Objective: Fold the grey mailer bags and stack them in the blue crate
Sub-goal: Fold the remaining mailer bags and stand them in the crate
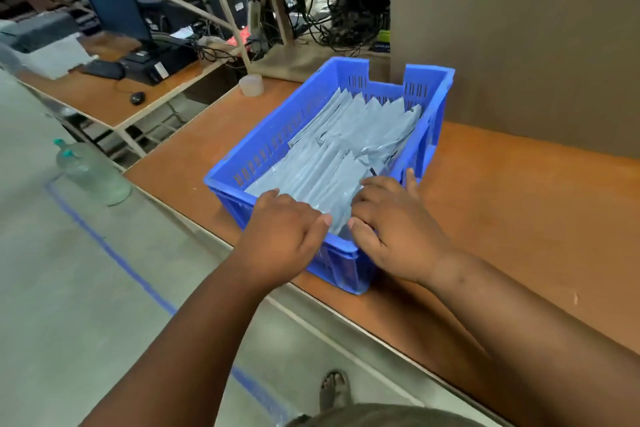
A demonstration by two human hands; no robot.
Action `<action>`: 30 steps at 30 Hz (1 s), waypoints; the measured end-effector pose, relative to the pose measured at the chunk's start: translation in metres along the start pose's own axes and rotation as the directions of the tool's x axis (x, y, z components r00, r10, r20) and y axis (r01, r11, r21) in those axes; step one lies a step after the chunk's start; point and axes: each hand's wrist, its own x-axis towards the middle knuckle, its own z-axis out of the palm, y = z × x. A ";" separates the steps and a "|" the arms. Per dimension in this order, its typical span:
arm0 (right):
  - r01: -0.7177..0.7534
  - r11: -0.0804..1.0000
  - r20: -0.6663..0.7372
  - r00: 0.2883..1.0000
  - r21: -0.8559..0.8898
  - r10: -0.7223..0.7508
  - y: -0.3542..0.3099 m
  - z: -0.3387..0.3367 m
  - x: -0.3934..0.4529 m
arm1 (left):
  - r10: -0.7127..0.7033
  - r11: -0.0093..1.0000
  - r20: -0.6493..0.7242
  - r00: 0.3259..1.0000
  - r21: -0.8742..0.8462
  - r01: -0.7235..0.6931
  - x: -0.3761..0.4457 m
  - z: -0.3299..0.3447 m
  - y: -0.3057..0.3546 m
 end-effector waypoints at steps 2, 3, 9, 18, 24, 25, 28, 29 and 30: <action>-0.052 0.995 0.002 0.999 0.082 0.052 -0.004 0.005 -0.002 | -0.001 1.000 -0.071 0.997 0.006 0.002 -0.004 0.004 0.003; -0.054 0.993 -0.014 0.998 0.102 0.055 -0.006 0.006 -0.003 | -0.007 1.000 -0.086 0.996 0.022 0.009 -0.005 0.004 0.006; -0.038 0.991 -0.125 0.991 0.128 0.054 -0.024 0.013 -0.020 | 0.029 0.997 -0.058 0.998 0.075 -0.024 -0.028 0.003 0.005; 0.007 0.991 -0.166 0.986 0.131 0.015 -0.044 0.025 -0.034 | 0.088 0.988 0.020 0.996 0.128 -0.090 -0.050 -0.005 -0.005; -0.139 0.971 -0.111 0.980 0.195 0.163 -0.060 0.020 -0.040 | 0.089 0.982 -0.004 0.996 0.166 -0.087 -0.051 -0.001 -0.005; -0.163 0.970 -0.105 0.977 0.180 0.184 -0.064 0.020 -0.042 | 0.091 0.983 -0.016 0.996 0.164 -0.087 -0.052 0.001 -0.006; -0.222 0.968 -0.120 0.964 0.120 0.237 -0.071 0.018 -0.056 | 0.110 0.983 -0.095 0.989 0.155 -0.095 -0.053 0.005 -0.005; -0.244 0.964 -0.128 0.958 0.109 0.257 -0.074 0.016 -0.062 | 0.126 0.985 -0.127 0.984 0.130 -0.110 -0.053 0.006 -0.001; -0.270 0.957 -0.129 0.950 0.104 0.283 -0.075 0.014 -0.070 | 0.153 0.985 -0.159 0.975 0.103 -0.138 -0.052 0.007 0.005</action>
